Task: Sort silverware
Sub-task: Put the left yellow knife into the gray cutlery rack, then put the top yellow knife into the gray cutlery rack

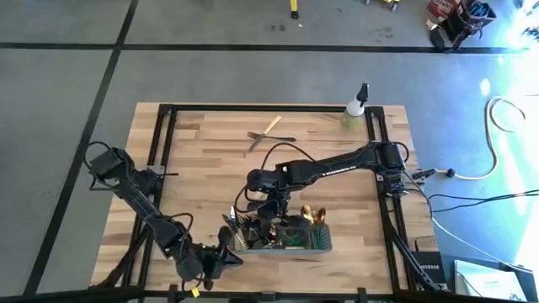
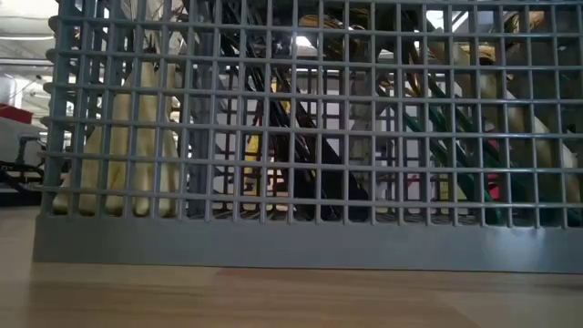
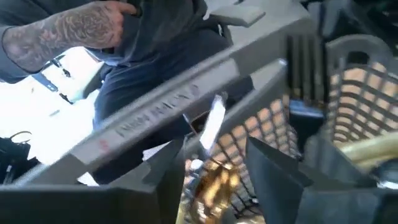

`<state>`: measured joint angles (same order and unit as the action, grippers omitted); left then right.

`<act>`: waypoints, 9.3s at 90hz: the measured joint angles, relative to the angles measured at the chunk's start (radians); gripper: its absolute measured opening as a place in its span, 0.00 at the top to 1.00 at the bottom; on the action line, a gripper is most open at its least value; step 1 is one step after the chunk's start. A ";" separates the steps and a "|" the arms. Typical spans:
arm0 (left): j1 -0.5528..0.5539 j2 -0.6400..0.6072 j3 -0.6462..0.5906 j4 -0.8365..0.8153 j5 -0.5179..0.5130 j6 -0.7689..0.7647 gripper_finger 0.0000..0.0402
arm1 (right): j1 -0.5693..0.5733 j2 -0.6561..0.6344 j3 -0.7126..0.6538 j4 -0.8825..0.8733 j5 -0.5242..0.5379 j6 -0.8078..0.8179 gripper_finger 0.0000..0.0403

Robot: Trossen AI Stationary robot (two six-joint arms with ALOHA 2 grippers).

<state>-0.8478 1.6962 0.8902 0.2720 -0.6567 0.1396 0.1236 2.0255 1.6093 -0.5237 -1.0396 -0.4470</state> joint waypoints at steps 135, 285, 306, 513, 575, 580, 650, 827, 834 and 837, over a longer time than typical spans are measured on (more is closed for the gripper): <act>0.037 -0.001 -0.001 -0.009 0.006 0.022 1.00 | 0.032 0.027 0.006 0.026 -0.166 0.116 1.00; -0.088 -0.004 0.019 -0.064 -0.276 -0.006 1.00 | -0.140 0.026 0.716 0.052 -0.055 0.385 1.00; -0.145 -0.004 0.019 -0.105 -0.369 -0.064 1.00 | -0.076 0.032 0.682 0.066 0.128 0.234 1.00; 0.726 -0.500 -0.196 -0.270 0.110 -0.070 1.00 | -0.737 -0.276 0.196 -0.843 0.286 -0.366 0.67; 1.455 0.052 0.046 0.066 0.726 -0.080 0.89 | -0.871 -0.422 0.030 -0.704 0.299 -0.280 0.84; 1.448 0.081 0.076 0.062 0.714 -0.114 0.84 | -0.870 -0.422 0.030 -0.704 0.324 -0.275 0.85; 1.382 0.334 0.364 -0.240 0.553 -0.372 0.48 | -0.872 -0.420 0.031 -0.618 0.446 -0.252 0.86; 1.357 0.419 0.486 -0.541 0.538 -0.342 0.95 | -0.870 -0.419 -0.125 -0.499 0.446 -0.238 0.86; 1.356 0.410 0.484 -0.546 0.528 -0.344 0.95 | -0.870 -0.420 -0.124 -0.498 0.445 -0.238 0.86; 1.354 0.403 0.483 -0.557 0.521 -0.343 0.95 | -0.870 -0.420 -0.124 -0.497 0.443 -0.238 0.86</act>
<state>0.5065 2.0991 1.3733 -0.2847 -0.1354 -0.2035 -0.7467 1.6054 1.4849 -1.0206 -0.5967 -0.6846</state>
